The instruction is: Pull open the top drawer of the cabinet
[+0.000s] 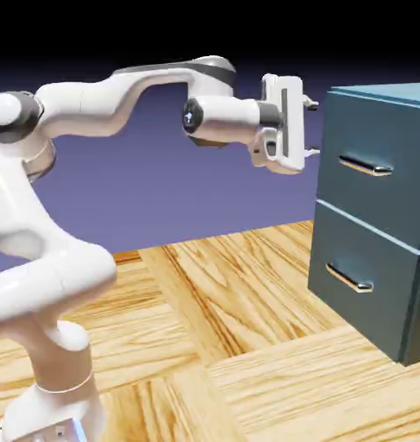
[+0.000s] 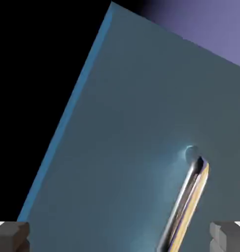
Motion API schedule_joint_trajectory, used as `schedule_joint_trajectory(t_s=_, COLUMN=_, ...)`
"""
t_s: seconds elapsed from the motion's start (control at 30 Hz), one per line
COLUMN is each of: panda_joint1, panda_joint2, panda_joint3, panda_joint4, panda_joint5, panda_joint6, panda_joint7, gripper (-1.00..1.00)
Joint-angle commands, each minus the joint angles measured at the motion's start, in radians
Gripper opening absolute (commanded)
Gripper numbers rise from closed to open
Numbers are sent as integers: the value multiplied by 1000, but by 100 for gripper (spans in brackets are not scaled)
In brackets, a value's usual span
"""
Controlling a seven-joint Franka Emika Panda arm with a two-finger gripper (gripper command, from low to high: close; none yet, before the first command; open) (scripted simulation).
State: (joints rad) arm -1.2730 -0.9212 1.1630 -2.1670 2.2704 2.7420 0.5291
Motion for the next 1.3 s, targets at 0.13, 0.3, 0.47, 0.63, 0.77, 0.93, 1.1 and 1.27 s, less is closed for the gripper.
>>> schedule_joint_trajectory(t_s=0.13, panda_joint1=-123, panda_joint2=-34, panda_joint3=111, panda_joint4=62, panda_joint5=218, panda_joint6=-28, panda_joint7=-20, gripper=0)
schedule_joint_trajectory(t_s=0.3, panda_joint1=-246, panda_joint2=-67, panda_joint3=223, panda_joint4=123, panda_joint5=435, panda_joint6=-57, panda_joint7=-41, gripper=0)
schedule_joint_trajectory(t_s=0.47, panda_joint1=-341, panda_joint2=-93, panda_joint3=309, panda_joint4=171, panda_joint5=603, panda_joint6=-78, panda_joint7=-56, gripper=0)
schedule_joint_trajectory(t_s=0.63, panda_joint1=-506, panda_joint2=-112, panda_joint3=398, panda_joint4=352, panda_joint5=596, panda_joint6=-40, panda_joint7=-20, gripper=0)
schedule_joint_trajectory(t_s=0.77, panda_joint1=-485, panda_joint2=-110, panda_joint3=387, panda_joint4=327, panda_joint5=597, panda_joint6=-46, panda_joint7=-24, gripper=-100)
schedule_joint_trajectory(t_s=0.93, panda_joint1=-319, panda_joint2=-101, panda_joint3=294, panda_joint4=146, panda_joint5=599, panda_joint6=-85, panda_joint7=-48, gripper=-100)
schedule_joint_trajectory(t_s=1.1, panda_joint1=-139, panda_joint2=-113, panda_joint3=190, panda_joint4=-33, panda_joint5=590, panda_joint6=-110, panda_joint7=-58, gripper=-100)
schedule_joint_trajectory(t_s=1.27, panda_joint1=42, panda_joint2=-146, panda_joint3=86, panda_joint4=-199, panda_joint5=570, panda_joint6=-116, panda_joint7=-53, gripper=-100)
